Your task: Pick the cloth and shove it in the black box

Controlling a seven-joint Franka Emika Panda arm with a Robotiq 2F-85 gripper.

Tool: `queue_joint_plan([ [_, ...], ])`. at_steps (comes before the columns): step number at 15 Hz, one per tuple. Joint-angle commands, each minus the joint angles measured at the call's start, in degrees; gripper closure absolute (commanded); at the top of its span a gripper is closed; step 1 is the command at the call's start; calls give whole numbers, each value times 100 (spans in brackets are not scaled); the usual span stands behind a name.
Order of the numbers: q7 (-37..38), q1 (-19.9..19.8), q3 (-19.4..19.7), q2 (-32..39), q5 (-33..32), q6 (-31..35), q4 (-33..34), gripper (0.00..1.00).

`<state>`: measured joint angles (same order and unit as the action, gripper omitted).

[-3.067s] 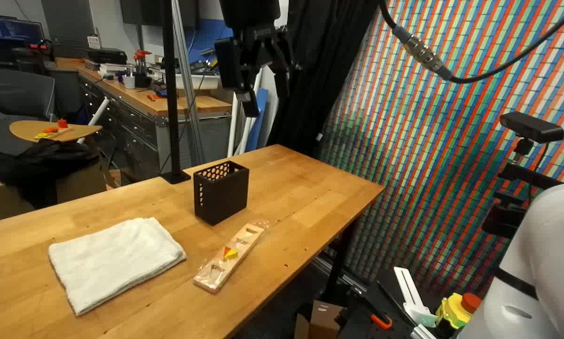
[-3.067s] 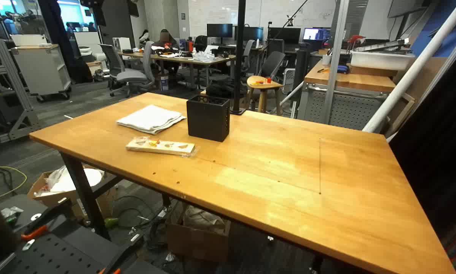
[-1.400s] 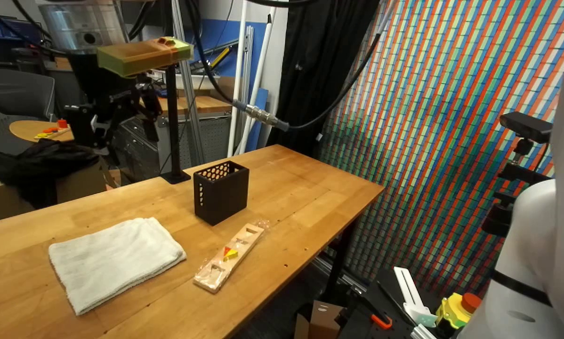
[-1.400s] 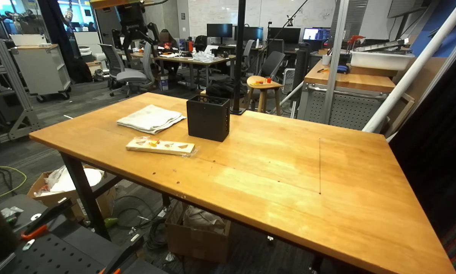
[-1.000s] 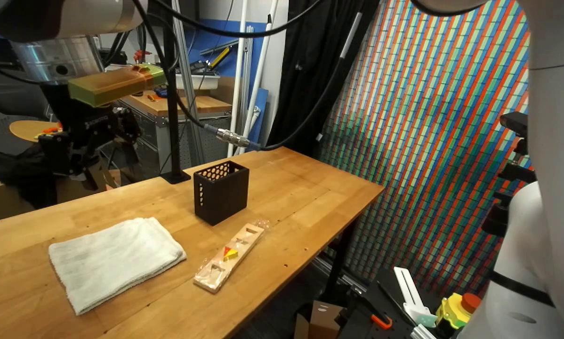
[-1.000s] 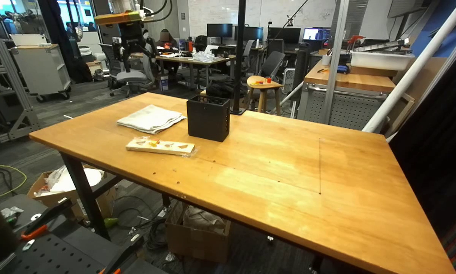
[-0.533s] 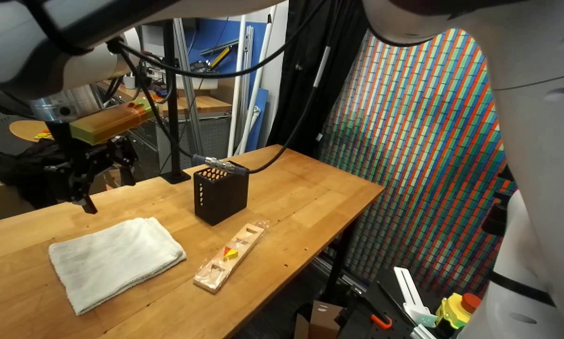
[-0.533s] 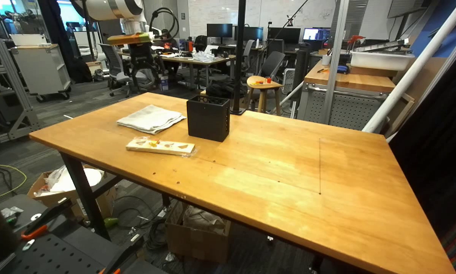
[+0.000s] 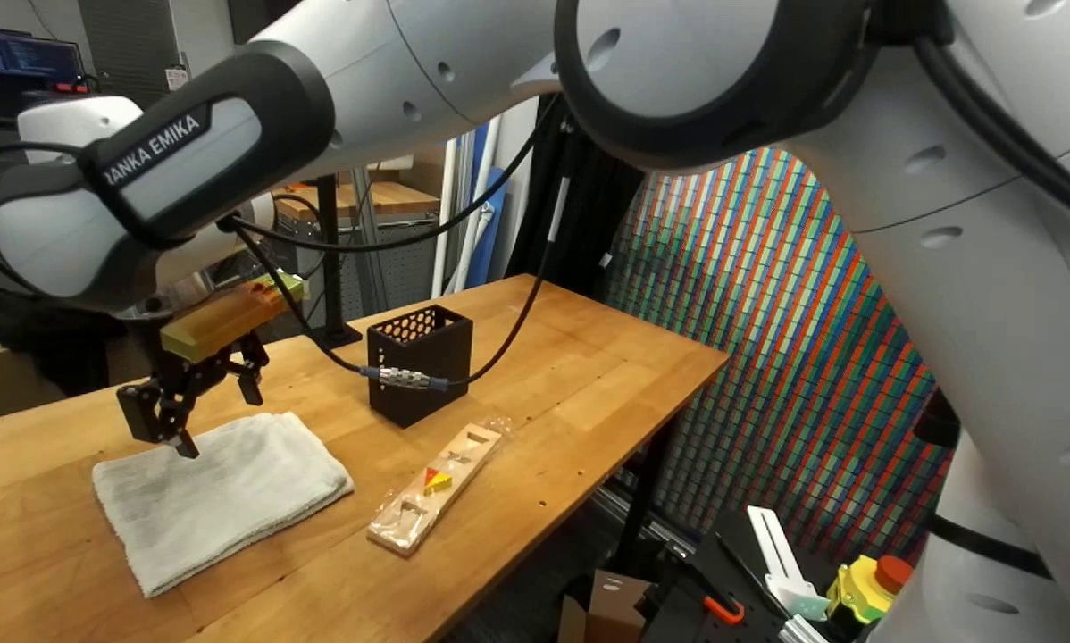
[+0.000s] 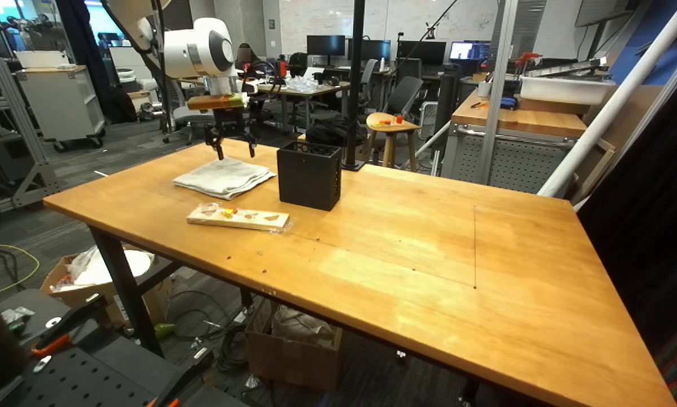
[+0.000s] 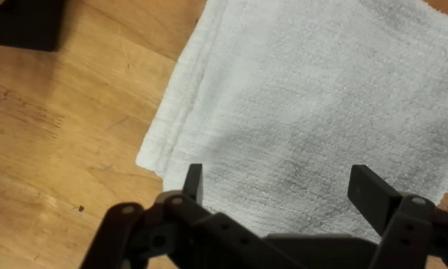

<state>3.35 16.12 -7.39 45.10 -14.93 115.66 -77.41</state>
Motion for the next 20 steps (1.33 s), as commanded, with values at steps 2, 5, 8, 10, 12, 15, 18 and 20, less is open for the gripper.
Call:
queue_joint_plan([
  [2,-84,93,86,639,162,171,663,0],
  [5,-125,99,26,942,308,207,896,0],
  [8,-169,110,23,1132,406,199,1080,0],
  [10,-162,116,41,1143,430,167,1140,27],
  [12,-155,116,48,1114,454,160,1161,41],
  [15,-155,122,49,1017,462,180,1118,66],
  [18,-132,130,62,902,450,147,1040,88],
  [20,-116,127,71,820,443,144,951,93],
])
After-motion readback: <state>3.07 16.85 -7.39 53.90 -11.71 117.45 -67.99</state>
